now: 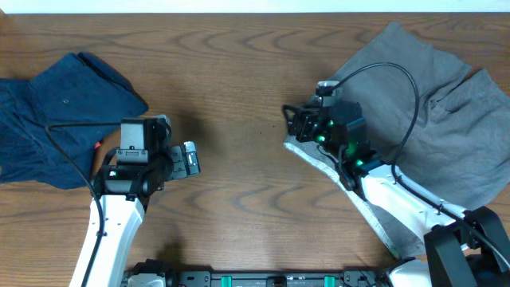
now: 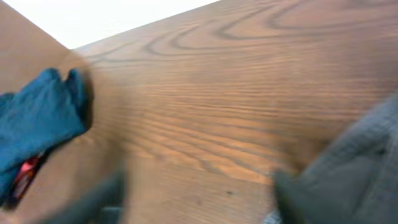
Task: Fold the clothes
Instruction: 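Drag the grey shorts leftward to the table center with the right gripper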
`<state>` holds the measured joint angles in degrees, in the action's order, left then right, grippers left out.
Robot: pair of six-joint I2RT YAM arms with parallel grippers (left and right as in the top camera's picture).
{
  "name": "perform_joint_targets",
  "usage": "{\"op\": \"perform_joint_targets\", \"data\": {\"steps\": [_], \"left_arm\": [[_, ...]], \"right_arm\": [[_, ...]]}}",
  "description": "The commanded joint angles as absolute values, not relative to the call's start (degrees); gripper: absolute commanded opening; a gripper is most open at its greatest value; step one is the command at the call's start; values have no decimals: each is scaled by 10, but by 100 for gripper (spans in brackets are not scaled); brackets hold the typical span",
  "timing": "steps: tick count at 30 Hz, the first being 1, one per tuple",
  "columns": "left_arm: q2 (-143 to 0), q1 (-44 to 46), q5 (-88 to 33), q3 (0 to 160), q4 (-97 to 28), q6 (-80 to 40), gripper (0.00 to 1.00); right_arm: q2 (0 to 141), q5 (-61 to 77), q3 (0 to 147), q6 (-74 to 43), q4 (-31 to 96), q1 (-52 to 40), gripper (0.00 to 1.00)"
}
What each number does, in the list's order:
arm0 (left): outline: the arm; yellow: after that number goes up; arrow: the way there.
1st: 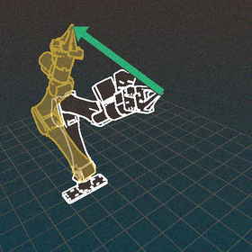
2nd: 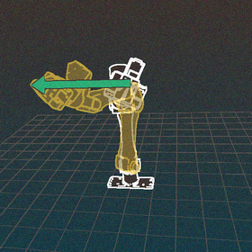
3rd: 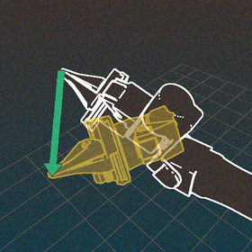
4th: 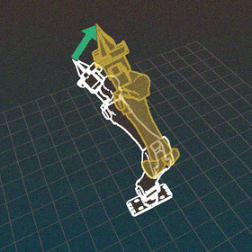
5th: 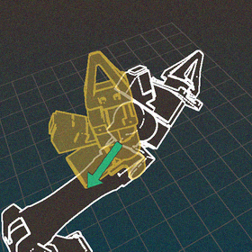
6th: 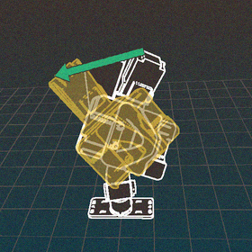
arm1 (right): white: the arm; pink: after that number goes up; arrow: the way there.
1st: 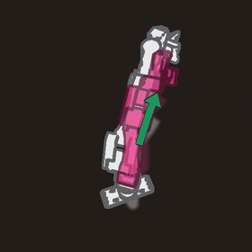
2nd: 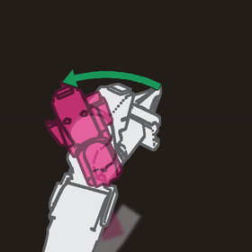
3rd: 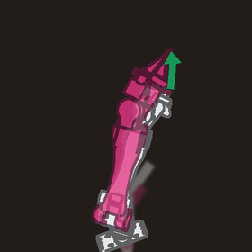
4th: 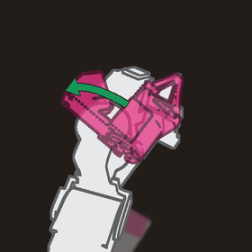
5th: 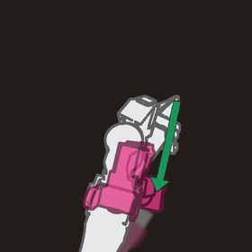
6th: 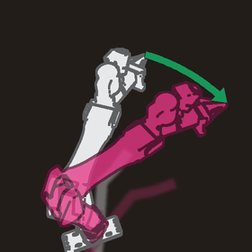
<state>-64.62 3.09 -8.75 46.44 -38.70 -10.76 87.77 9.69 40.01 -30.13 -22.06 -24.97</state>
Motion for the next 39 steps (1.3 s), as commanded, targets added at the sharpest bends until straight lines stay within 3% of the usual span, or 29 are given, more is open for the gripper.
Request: {"op": "perform_joint_targets", "data": {"steps": [1,8,17,23,30,36,39], "left_arm": [[-647,28,-115,472,-380,-116,98],[-656,41,-253,471,-286,-123,98],[-756,152,-255,471,-139,-190,98],[-878,247,-254,471,3,-190,98],[-1013,320,-218,472,159,-237,98],[-1086,353,-199,477,210,-243,100],[-1103,362,-198,477,227,-243,72]], "right_arm": [[878,125,405,-283,-201,-250,99],[829,8,405,-287,49,-160,99],[684,-30,405,-220,271,29,99],[627,-30,405,-198,337,107,99],[625,-30,405,-196,369,117,99],[625,-30,405,-196,378,117,99],[625,-30,405,-196,377,117,99]]}}
